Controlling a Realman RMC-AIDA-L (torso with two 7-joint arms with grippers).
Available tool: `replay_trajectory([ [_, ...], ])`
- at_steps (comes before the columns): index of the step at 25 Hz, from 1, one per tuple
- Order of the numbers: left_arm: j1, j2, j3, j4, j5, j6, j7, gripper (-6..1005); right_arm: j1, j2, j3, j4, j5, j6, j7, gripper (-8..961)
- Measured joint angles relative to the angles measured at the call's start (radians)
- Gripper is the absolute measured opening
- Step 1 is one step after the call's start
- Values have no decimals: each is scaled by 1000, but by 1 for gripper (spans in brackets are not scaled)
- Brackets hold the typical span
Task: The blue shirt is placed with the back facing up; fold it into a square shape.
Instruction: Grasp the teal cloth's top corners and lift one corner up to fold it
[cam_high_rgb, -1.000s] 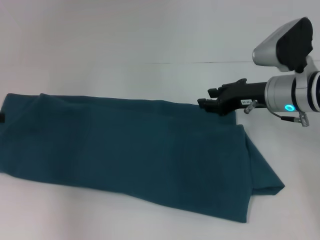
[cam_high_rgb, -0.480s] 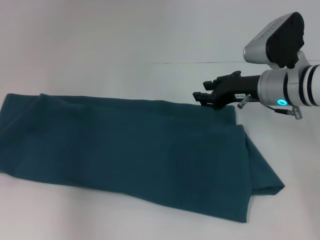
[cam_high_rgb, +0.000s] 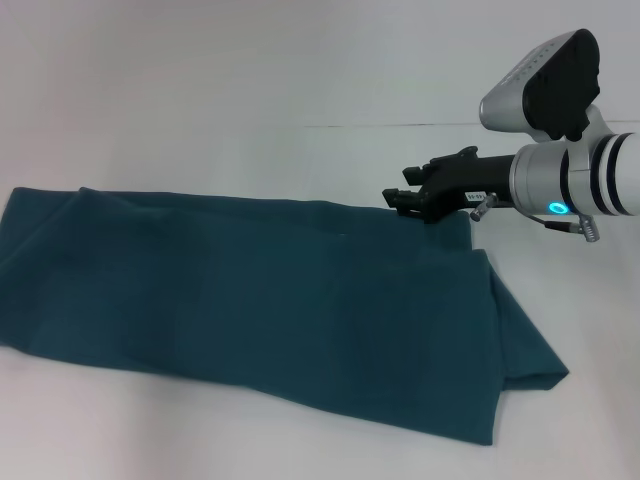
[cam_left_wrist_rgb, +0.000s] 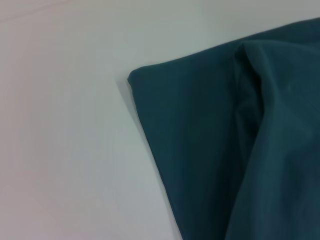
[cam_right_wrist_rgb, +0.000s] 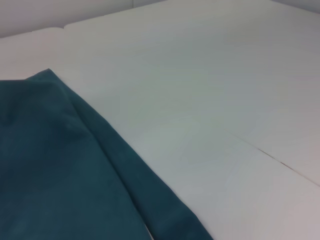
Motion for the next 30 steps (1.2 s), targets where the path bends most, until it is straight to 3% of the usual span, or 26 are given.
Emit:
replay_trajectory([
  [12,-8,0,16,-44,2,8,15,529,0,-2,0,6,25,17,-3,426],
  [30,-40,8,26,-162,3,-86,16,525,-2,-2,0,21,30,50,-10,425],
])
